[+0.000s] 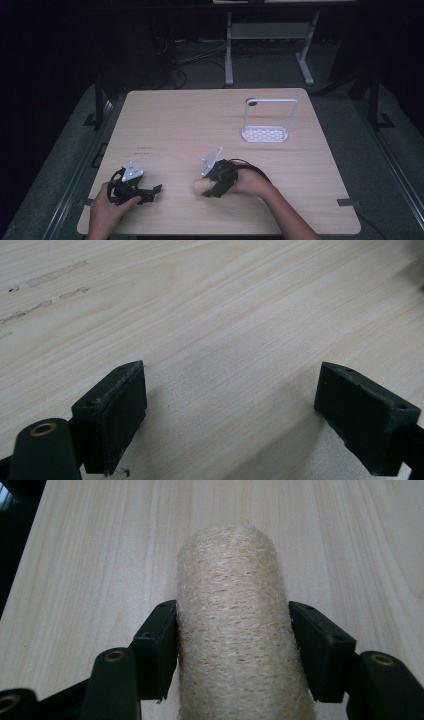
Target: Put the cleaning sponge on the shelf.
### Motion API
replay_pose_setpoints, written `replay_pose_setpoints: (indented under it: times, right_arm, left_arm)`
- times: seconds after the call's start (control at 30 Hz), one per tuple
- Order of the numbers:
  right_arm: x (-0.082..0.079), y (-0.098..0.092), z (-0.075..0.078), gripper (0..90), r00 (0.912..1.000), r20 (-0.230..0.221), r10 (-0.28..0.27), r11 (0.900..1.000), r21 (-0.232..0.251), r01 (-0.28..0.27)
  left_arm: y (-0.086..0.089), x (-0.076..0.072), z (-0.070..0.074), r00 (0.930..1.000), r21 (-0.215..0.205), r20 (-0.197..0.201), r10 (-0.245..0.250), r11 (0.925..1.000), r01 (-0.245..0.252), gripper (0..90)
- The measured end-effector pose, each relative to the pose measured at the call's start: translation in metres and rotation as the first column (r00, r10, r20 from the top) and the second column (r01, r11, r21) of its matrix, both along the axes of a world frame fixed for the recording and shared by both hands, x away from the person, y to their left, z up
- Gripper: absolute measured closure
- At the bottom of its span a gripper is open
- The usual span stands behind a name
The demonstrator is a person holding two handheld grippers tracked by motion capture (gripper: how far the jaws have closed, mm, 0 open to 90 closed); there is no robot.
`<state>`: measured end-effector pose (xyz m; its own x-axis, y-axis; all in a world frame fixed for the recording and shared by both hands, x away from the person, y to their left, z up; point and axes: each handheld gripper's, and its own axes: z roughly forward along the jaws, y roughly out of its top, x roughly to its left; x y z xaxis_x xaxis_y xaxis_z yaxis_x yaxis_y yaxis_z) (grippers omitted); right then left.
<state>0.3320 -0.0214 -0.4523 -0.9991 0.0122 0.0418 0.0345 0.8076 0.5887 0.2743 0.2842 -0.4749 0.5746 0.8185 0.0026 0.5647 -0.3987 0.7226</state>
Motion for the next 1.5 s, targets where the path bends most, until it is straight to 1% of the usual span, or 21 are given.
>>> replay_pose_setpoints:
  times: [0.27,0.47,0.57,0.83,0.9,0.93,1.0,1.3,1.33,1.37,1.5]
  right_arm:
    - [-0.001,0.000,0.000,40.8,1.0000,-0.001,-0.001,1.000,0.002,0.001]
    - [-0.003,0.001,0.003,40.9,0.9999,-0.001,-0.017,1.000,0.007,0.017]
    - [-0.003,0.000,0.005,41.0,0.9995,-0.002,-0.030,0.999,0.013,0.030]
    - [-0.002,-0.006,0.009,41.1,0.9951,0.003,-0.099,0.995,0.026,0.099]
    - [-0.002,-0.008,0.010,41.1,0.9932,0.003,-0.116,0.993,0.025,0.116]
    - [-0.001,-0.009,0.010,41.1,0.9909,0.004,-0.134,0.991,0.025,0.134]
    - [-0.001,-0.009,0.010,41.0,0.9900,0.008,-0.140,0.990,0.023,0.140]
    - [0.003,-0.018,0.013,41.1,0.9781,0.022,-0.207,0.977,0.050,0.206]
    - [0.004,-0.020,0.014,41.1,0.9741,0.028,-0.224,0.974,0.050,0.223]
    - [0.004,-0.020,0.014,41.1,0.9741,0.028,-0.224,0.974,0.050,0.223]
    - [0.007,-0.024,0.015,41.1,0.9660,0.043,-0.255,0.966,0.051,0.253]
  left_arm:
    - [0.000,0.000,0.000,1.0000,0.000,0.000,0.000,1.0000,0.000,12.9]
    - [0.000,0.000,0.000,1.0000,-0.002,0.001,0.002,1.0000,-0.002,12.9]
    - [0.000,0.000,0.000,1.0000,-0.002,0.001,0.002,1.0000,-0.002,12.9]
    - [0.000,0.000,0.000,1.0000,-0.002,0.001,0.002,1.0000,-0.002,12.9]
    - [0.000,0.000,0.000,1.0000,-0.002,0.001,0.002,1.0000,-0.002,12.9]
    - [0.000,0.000,0.000,1.0000,0.000,0.002,0.000,1.0000,0.000,12.9]
    - [0.000,0.000,0.000,1.0000,0.002,0.003,-0.001,1.0000,0.001,12.9]
    - [0.000,0.000,0.000,1.0000,0.003,0.002,0.000,1.0000,0.000,12.9]
    - [0.000,0.000,0.000,1.0000,0.003,0.002,0.000,1.0000,0.000,12.9]
    - [0.000,0.000,0.000,1.0000,0.003,0.002,0.000,1.0000,0.000,12.9]
    - [0.000,0.000,0.000,1.0000,0.003,0.002,0.000,1.0000,0.000,12.9]
